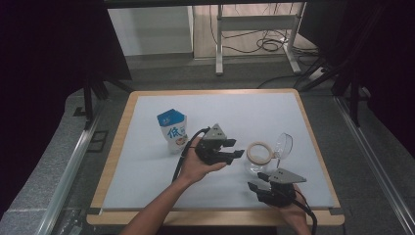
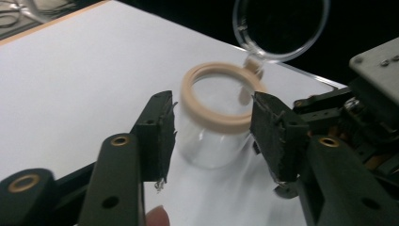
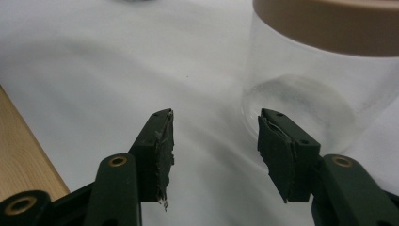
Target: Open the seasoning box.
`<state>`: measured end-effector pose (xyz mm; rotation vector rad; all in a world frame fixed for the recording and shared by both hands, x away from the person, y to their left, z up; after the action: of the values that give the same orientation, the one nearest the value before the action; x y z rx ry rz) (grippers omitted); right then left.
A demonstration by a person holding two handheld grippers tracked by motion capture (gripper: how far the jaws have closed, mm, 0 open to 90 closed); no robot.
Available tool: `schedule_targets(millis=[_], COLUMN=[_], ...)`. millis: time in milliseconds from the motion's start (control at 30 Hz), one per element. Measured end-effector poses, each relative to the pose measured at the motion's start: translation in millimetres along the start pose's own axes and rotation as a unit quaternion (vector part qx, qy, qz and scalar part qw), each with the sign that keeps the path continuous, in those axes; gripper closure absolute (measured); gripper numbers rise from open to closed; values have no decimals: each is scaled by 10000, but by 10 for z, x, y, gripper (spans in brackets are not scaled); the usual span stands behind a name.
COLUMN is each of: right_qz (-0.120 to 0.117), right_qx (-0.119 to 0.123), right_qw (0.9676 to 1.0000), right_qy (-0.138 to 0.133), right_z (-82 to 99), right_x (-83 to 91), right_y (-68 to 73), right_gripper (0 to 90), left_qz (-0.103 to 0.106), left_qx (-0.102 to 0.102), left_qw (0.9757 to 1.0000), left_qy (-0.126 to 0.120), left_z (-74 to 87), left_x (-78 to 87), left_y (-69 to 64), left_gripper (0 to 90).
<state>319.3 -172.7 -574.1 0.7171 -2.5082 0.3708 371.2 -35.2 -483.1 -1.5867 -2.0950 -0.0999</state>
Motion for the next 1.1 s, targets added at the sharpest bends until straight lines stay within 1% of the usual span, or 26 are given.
schedule_targets(millis=[67, 167, 267, 367, 500, 600, 667, 733, 800, 967, 1100], right_qz=[-30, -41, -42, -58, -75, -80, -65, -83, -75, -108, -140], right_qx=[-12, 19, 57, 73, 110, 120, 150, 166, 167, 214, 286], right_qw=[10000, 10000, 10000, 9999, 9999, 9999, 9999, 9998, 9998, 9997, 9994], right_qy=[-6, 8, 1, -40, -38, -33, -34, -59, -63, -79, -102], right_z=[-8, -15, -28, -50, -71, -88, -102, -125, -142, -183, -220], right_x=[-8, -16, -24, -47, -77, -123, -146, -168, -181, -242, -297], right_y=[25, 52, 76, 109, 150, 182, 205, 236, 255, 328, 387], right_gripper=[465, 465, 464, 463, 455, 441, 433, 429, 428, 427, 425], left_qz=[-75, -181, -232, -328, -439, -454, -464, -455, -490, -614, -601], left_qx=[36, 35, 48, 90, 111, 156, 220, 266, 306, 403, 550], left_qw=[10000, 9998, 9997, 9994, 9990, 9988, 9987, 9986, 9983, 9973, 9966], left_qy=[-38, -30, -28, -23, 51, 54, 32, 12, 11, -47, -136], left_z=[64, 171, 262, 371, 532, 647, 745, 811, 886, 1018, 1121], left_x=[65, 164, 234, 305, 393, 460, 530, 578, 632, 758, 845], left_y=[36, 81, 113, 138, 149, 151, 157, 164, 178, 222, 251], left_gripper=[449, 400, 378, 370, 363, 348, 341, 335, 331, 325, 312])
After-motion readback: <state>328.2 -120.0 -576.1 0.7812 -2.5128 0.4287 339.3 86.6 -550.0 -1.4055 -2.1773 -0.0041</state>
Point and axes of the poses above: each handheld gripper's, and its own axes: x roughly backward along the jaws, z roughly out of its underside, y roughly to its left, the point moved 9 cm from there along -x, roughly forward along the jaws, and after that the axes turned 14 degrees about z, right-handed, at the moved point
